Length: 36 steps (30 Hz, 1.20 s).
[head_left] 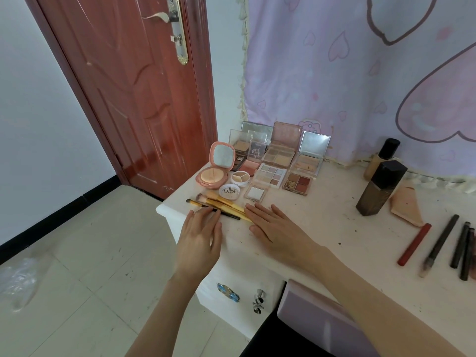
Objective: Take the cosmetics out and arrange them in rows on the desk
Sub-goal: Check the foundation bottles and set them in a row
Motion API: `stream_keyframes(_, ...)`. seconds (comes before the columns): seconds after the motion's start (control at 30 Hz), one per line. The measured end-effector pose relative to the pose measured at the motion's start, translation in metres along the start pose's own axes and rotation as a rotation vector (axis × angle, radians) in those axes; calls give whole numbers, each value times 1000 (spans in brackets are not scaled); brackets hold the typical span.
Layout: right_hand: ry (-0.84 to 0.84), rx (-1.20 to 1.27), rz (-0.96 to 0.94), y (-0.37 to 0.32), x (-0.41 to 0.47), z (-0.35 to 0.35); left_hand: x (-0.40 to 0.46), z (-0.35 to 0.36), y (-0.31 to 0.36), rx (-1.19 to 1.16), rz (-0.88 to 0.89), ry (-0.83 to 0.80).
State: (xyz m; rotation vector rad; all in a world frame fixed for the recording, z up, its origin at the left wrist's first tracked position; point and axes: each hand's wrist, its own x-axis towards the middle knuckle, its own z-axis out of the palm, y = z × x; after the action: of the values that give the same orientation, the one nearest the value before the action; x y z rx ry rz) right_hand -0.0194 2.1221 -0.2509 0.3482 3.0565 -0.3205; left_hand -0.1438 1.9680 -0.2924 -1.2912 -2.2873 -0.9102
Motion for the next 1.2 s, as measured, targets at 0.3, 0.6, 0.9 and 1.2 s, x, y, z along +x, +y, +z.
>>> stream_keyframes(0.3,33,32,-12,0,-2,-1,-1,-3,-1,21,17,-104)
stream_keyframes(0.6,247,64,84,11,-36,-27,34,-20,38,9,189,-260)
stream_keyframes(0.9,654,248,453,58,-120,-42,58,11,136,-345,243,-393)
stream_keyframes(1.2,705,620,867,109,-129,-58,127,38,227,-503,286,-485)
